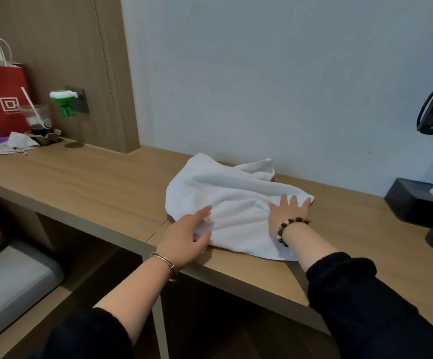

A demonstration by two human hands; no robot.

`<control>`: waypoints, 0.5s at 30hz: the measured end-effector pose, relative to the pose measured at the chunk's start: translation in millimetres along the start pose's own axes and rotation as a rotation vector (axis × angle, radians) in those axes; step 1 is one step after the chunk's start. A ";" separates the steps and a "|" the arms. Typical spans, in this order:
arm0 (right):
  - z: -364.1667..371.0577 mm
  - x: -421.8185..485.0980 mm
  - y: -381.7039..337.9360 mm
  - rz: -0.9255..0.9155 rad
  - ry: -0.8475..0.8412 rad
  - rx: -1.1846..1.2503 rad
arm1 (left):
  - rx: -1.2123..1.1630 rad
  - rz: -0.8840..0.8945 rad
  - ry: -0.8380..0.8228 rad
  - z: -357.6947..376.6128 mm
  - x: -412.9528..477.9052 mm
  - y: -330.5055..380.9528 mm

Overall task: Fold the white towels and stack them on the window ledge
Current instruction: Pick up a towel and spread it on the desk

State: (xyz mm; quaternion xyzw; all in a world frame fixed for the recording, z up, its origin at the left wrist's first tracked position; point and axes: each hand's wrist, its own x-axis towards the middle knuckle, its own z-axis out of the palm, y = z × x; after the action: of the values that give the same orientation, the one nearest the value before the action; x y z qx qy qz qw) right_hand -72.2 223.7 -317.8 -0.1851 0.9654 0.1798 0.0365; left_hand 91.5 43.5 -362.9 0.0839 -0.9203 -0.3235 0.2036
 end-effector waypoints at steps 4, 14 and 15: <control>-6.9 -7.8 -13.3 -0.019 0.112 -0.013 | 0.163 -0.146 0.265 0.2 19.0 -11.3; 19.3 -6.5 -51.2 -0.215 0.044 0.403 | -0.933 -0.834 0.402 -34.0 79.0 -21.7; 19.7 -5.9 -50.2 -0.222 0.048 0.401 | -0.974 -0.836 0.399 -33.2 83.7 -27.6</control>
State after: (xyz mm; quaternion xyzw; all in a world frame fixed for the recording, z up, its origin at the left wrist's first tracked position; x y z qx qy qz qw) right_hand -48.0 189.3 -352.1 -0.2833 0.9562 -0.0251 0.0691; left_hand 30.8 -20.5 -330.0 0.3898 -0.5040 -0.7318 0.2419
